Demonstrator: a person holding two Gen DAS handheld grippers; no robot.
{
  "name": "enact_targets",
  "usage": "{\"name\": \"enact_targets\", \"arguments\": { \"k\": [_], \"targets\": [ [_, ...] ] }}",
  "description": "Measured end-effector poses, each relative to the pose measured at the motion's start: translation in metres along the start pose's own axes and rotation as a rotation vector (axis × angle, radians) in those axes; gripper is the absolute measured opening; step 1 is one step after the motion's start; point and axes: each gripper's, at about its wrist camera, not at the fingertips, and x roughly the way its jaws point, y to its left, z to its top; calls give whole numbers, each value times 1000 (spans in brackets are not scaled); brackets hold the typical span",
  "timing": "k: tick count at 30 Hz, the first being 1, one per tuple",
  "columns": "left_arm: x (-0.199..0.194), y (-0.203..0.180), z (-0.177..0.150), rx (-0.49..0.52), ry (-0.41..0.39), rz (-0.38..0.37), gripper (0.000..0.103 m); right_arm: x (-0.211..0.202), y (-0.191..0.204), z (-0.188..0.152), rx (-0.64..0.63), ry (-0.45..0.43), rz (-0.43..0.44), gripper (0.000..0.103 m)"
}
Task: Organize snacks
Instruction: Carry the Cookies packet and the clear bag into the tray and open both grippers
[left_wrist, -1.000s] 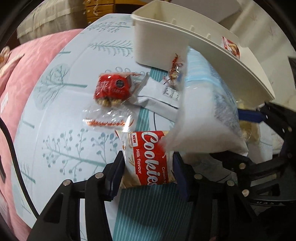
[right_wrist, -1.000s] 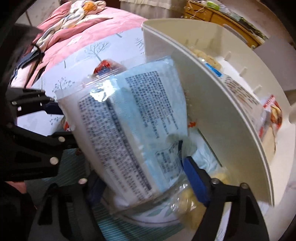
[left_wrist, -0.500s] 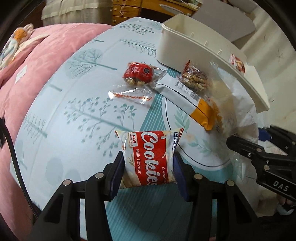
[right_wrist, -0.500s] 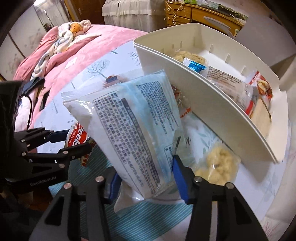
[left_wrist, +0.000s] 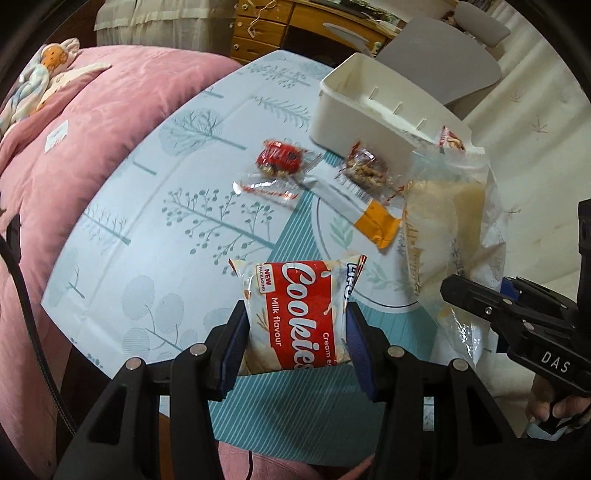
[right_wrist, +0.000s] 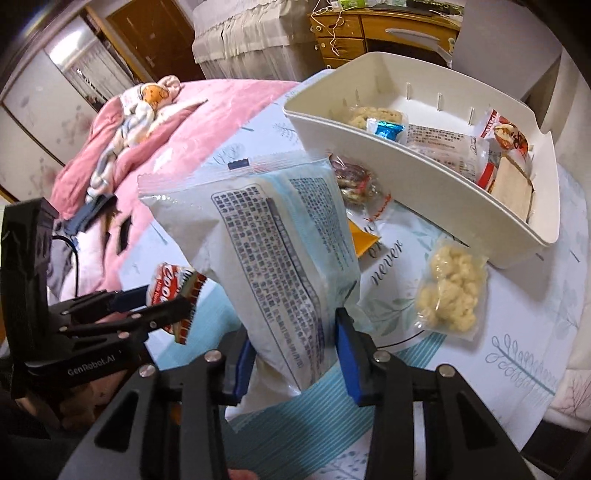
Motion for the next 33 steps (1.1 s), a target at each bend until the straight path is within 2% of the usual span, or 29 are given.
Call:
{"name": "enact_targets", "arguments": {
  "k": [6, 10, 19, 25, 33],
  "targets": [
    [-16, -14, 22, 53, 11, -22, 49, -22, -7, 17, 53, -63, 20, 40],
    [-15, -27, 47, 103, 69, -27, 49, -40, -16, 32, 94, -129, 24, 40],
    [-19, -58, 112, 216, 87, -70, 49, -68, -37, 68, 149, -263, -16, 39],
    [-14, -77, 158, 292, 64, -95, 49, -71, -56, 92, 191, -322, -88, 39],
    [11, -98, 207, 361, 35, -154, 50, -61, -83, 113, 229, -346, -206, 39]
  ]
}}
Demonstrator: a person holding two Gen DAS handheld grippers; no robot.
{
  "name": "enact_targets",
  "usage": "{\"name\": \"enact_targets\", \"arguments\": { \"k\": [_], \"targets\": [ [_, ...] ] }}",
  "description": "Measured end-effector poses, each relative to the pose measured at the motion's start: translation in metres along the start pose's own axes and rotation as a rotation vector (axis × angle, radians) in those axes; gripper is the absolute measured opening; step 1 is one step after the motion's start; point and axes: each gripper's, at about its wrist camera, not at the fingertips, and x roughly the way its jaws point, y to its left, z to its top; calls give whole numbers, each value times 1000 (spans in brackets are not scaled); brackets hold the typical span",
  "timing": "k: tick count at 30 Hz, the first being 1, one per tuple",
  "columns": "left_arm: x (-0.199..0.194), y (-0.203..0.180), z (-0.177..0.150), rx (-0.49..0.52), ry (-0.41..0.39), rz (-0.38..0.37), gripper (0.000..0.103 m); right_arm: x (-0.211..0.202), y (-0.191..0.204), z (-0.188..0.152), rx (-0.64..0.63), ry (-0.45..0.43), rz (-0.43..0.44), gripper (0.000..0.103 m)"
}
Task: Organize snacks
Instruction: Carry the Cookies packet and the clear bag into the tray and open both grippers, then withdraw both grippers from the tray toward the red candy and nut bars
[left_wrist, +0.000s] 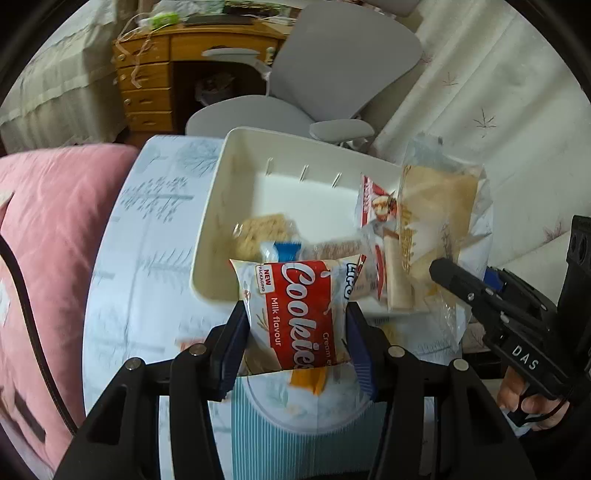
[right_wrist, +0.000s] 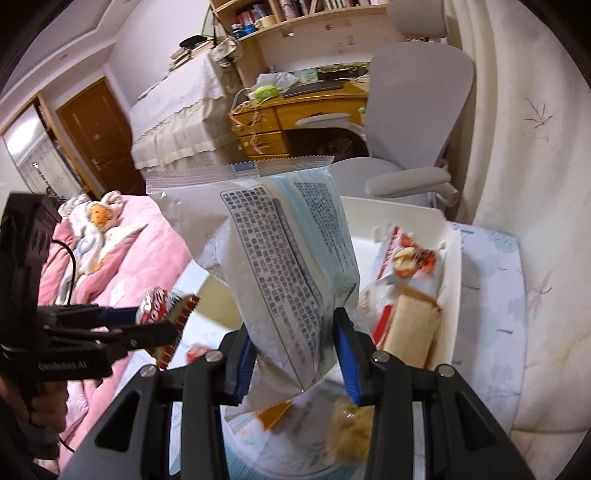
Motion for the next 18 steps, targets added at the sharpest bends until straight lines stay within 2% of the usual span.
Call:
{"name": "enact_targets", "arguments": {
  "k": [4, 6, 8, 9, 10, 12, 18],
  "targets": [
    [16, -1, 19, 35, -16, -29, 50, 9, -11, 6, 32, -8, -40, 39],
    [22, -2, 24, 61, -51, -54, 52, 12, -16, 9, 48, -13, -63, 39],
    [27, -4, 27, 77, -82, -54, 66, 14, -21, 11, 69, -22, -72, 40],
    [31, -3, 29, 76, -80, -57, 70, 15, -22, 12, 75, -21, -76, 43],
    [34, -1, 30, 70, -72, -58, 79, 18, -24, 13, 85, -13, -90, 44],
    [40, 1, 32, 55, -45, -66, 80, 23, -27, 14, 106, 8, -120, 52],
    [39, 6, 26, 39, -3, -54, 80, 18, -26, 12, 124, 19, -134, 58]
  ]
}}
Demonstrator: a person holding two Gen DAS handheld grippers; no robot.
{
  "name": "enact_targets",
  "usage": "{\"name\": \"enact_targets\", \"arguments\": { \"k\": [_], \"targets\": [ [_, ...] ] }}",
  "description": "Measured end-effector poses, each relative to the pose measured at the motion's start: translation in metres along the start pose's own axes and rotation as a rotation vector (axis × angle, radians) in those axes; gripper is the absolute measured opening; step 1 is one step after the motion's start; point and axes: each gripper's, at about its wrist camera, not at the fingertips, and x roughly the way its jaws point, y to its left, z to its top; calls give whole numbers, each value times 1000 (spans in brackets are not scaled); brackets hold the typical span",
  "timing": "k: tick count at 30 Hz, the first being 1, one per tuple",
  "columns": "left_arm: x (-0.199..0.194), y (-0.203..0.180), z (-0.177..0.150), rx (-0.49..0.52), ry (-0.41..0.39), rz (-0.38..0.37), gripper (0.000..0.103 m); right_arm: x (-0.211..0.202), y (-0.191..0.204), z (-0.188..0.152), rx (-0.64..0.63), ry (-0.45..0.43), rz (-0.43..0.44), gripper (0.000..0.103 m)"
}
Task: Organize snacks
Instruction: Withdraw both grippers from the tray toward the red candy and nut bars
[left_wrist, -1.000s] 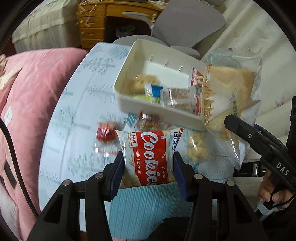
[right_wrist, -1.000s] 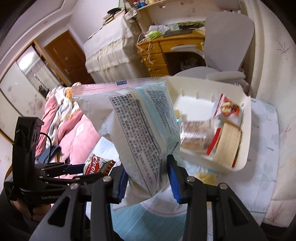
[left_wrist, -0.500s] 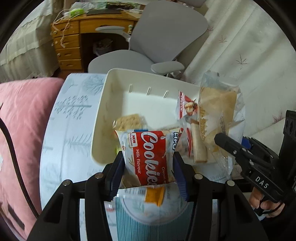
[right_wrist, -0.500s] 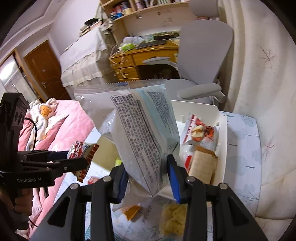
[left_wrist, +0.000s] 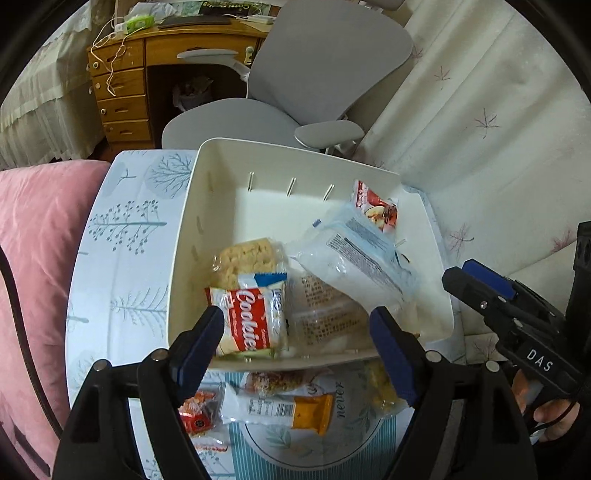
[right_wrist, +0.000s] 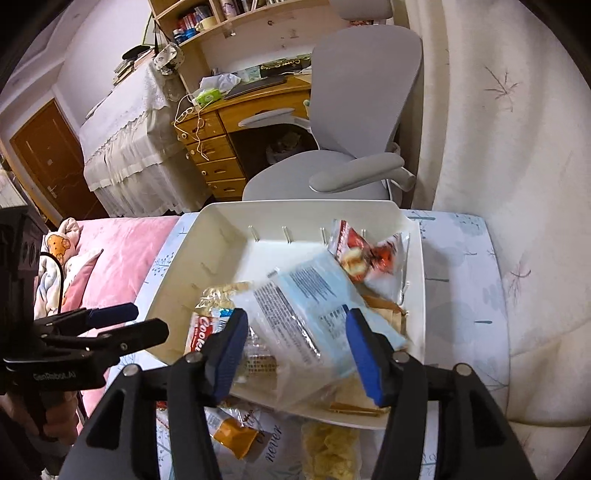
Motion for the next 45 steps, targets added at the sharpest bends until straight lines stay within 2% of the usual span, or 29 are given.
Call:
{"name": "enact_targets", "arguments": {
  "k": [9, 14, 21, 29, 35, 41, 45],
  "targets": [
    [-38, -2, -31, -40, -48, 51, 80, -23, 0, -13, -8, 25, 11, 59],
    [-64, -1, -57, -94, -82, 89, 80, -46, -6, -28, -15, 30, 26, 66],
    [-90, -1, -99, -168, -98, 134, 80, -72, -16, -45, -27, 33, 45, 67],
    [-101, -9, -142, -214, -78, 164, 80, -75, -24, -74, -12, 96, 77, 67],
    [-97, -19, -166, -250, -37, 137, 80, -69, -33, -98, 70, 171, 133, 68],
    [-80, -26, -176, -295, 22, 129, 80, -59, -43, -120, 180, 246, 179, 68],
    [-64, -28, -178, -331, 72, 153, 80, -48, -49, -132, 227, 288, 169, 68]
  ]
}}
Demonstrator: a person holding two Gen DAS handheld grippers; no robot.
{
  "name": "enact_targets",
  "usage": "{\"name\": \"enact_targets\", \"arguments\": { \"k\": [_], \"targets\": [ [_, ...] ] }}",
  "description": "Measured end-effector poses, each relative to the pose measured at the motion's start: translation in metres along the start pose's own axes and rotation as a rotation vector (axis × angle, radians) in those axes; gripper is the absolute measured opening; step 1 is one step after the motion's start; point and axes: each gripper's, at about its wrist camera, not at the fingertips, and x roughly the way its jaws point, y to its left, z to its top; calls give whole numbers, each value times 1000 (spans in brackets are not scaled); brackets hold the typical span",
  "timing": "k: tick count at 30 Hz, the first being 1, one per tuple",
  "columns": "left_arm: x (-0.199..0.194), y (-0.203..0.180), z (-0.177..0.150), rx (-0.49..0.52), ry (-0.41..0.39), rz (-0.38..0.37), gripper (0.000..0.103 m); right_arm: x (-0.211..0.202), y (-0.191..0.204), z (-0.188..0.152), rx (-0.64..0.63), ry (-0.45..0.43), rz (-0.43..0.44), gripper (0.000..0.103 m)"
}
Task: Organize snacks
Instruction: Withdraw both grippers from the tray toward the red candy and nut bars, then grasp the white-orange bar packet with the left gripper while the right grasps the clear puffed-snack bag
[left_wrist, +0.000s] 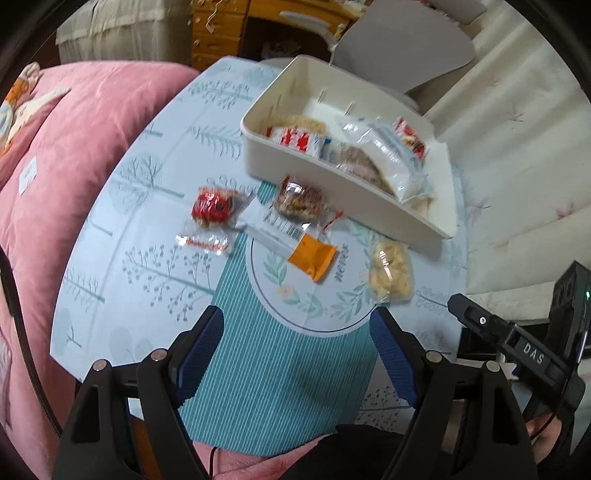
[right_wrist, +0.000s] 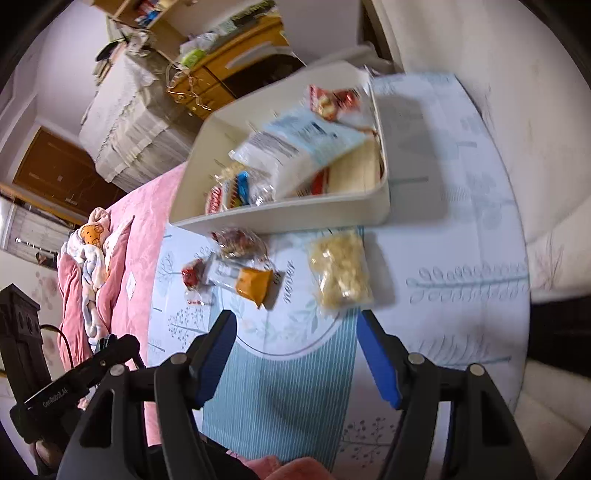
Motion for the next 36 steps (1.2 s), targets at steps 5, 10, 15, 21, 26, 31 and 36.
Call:
{"name": "enact_targets", "arguments": {
  "k": [5, 10, 15, 21, 26, 31, 36],
  "targets": [
    [19, -4, 8, -42, 23, 81, 80, 17, -6, -9, 4, 23, -75, 68],
    [49, -5, 22, -87, 50, 135, 80, 30, -9, -13, -63, 25, -157, 68],
    [76, -12, 35, -68, 57, 185, 80, 45, -15, -12, -86, 24, -169, 68],
    [117, -7, 50, -113, 94, 175, 80, 58, -11, -9, -188, 5, -227, 68],
    [142, -5, 59, -121, 98, 179, 80, 71, -5, -9, -258, -20, -232, 68],
    [159, -2, 65, -125, 105, 189, 80, 86, 0, -11, -295, -40, -265, 68],
    [169, 0, 71, -125, 87, 166, 80, 97, 1, -8, -318, -36, -282, 68]
  ]
}}
